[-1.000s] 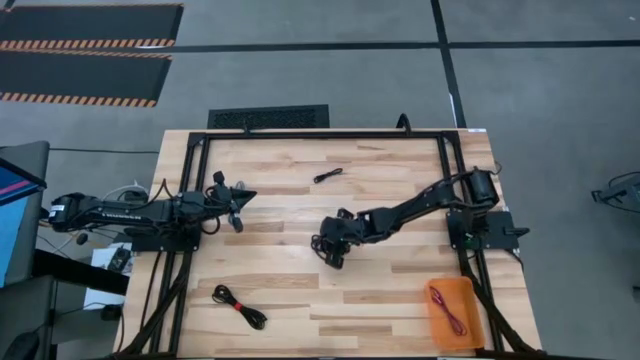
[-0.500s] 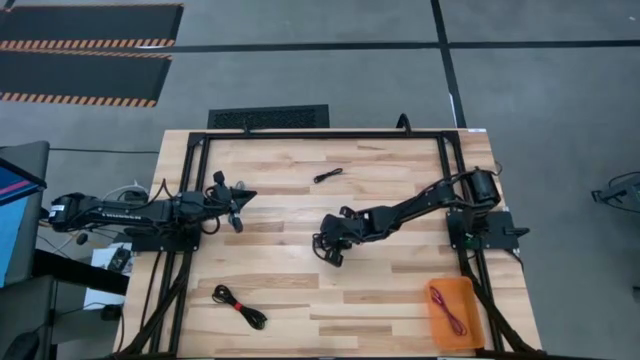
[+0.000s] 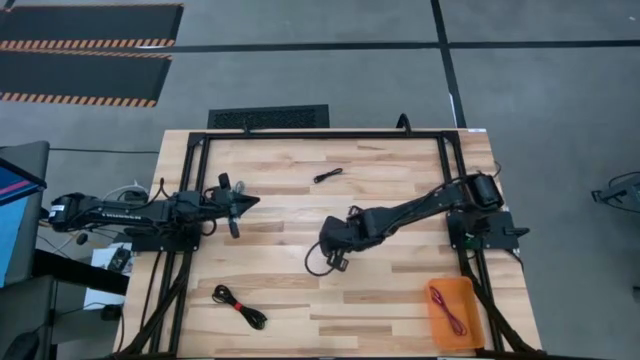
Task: Pick and place USB-C Cables
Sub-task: Put the middle black charger cable into the orange bin, then put the top black charger cable into the orange bin
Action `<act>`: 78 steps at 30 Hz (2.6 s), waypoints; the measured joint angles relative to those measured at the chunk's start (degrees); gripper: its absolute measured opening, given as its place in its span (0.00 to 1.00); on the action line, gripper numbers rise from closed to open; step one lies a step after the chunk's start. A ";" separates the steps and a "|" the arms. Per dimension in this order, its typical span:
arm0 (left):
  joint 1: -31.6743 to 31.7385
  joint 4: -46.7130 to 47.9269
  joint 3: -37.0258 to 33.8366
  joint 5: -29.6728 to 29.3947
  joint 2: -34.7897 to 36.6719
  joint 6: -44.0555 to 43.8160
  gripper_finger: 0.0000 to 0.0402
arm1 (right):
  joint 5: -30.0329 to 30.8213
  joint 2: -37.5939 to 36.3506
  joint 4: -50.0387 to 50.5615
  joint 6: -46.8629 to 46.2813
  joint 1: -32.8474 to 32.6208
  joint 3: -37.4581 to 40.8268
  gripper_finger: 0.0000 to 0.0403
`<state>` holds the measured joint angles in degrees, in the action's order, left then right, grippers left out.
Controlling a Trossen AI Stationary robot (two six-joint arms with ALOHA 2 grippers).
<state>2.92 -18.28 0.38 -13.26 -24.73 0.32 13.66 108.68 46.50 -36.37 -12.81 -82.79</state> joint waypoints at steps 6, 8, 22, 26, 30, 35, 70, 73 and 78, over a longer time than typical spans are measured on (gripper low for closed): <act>0.00 -1.09 -0.01 0.01 0.00 1.69 0.00 | 5.82 -4.84 14.54 -16.39 -5.56 -0.39 0.04; 0.00 -1.22 0.00 0.00 0.00 2.12 0.00 | 7.55 -6.84 20.80 -24.04 -7.95 -0.39 0.03; 0.00 -6.43 -0.01 -0.52 0.01 6.86 0.00 | -12.98 -16.69 39.30 -73.82 -33.81 -0.39 0.06; 0.02 -7.55 -0.02 -0.63 0.00 9.90 0.00 | -15.51 -16.48 38.36 -82.82 -41.13 -0.39 0.06; 0.02 -9.19 -0.02 -0.65 0.00 10.62 0.00 | -15.98 -15.01 38.38 -88.47 -45.13 -0.38 0.06; 0.02 -9.57 -0.02 -0.65 0.00 11.09 0.00 | -16.56 -11.65 38.45 -88.02 -46.89 -0.30 0.10; 0.02 -9.36 -0.02 -0.65 -0.02 10.88 0.00 | -13.03 -8.94 43.43 -73.29 -39.66 -0.37 0.56; 0.02 -9.36 -0.02 -0.65 -0.02 10.86 0.00 | -4.22 -8.94 42.36 -64.21 -35.17 -0.37 0.56; 0.02 -8.46 -0.02 -0.63 -0.02 9.97 0.00 | 6.89 -8.94 38.81 -43.05 -25.39 -0.37 0.54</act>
<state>2.94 -26.75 0.36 -13.89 -24.75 10.28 20.55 99.74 85.31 -79.42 -38.21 -83.15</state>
